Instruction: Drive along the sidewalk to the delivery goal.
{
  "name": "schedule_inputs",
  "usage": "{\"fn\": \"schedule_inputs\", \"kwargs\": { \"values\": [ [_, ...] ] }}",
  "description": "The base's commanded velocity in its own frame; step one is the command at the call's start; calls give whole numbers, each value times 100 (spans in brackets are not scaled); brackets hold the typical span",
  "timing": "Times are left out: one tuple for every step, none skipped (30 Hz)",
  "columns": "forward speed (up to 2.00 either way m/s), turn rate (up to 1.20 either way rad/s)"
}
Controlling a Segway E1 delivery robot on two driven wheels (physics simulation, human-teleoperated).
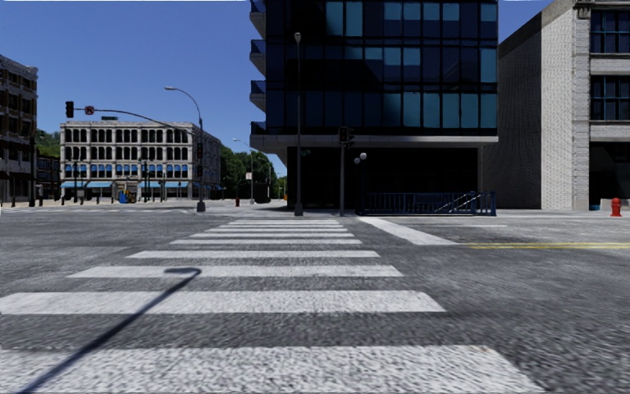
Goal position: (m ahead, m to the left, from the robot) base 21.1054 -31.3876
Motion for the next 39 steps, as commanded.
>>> {"fn": "schedule_inputs", "kwargs": {
  "values": [
    [200,6],
    [200,0],
    [200,0],
    [200,0],
    [200,0],
    [200,0],
    [200,0],
    [200,0],
    [200,0],
    [200,0],
    [200,0],
    [200,0],
    [200,0],
    [200,22],
    [200,34],
    [200,34],
    [200,36],
    [200,36],
    [200,36],
    [200,21],
    [200,0],
    [200,0],
    [200,0],
    [200,0],
    [200,0],
    [200,0],
    [200,0],
    [200,0],
    [200,0],
    [200,0],
    [200,0],
    [200,0],
    [200,0],
    [200,0],
    [200,0],
    [200,0],
    [200,0],
    [200,0],
    [200,0]
  ]
}}
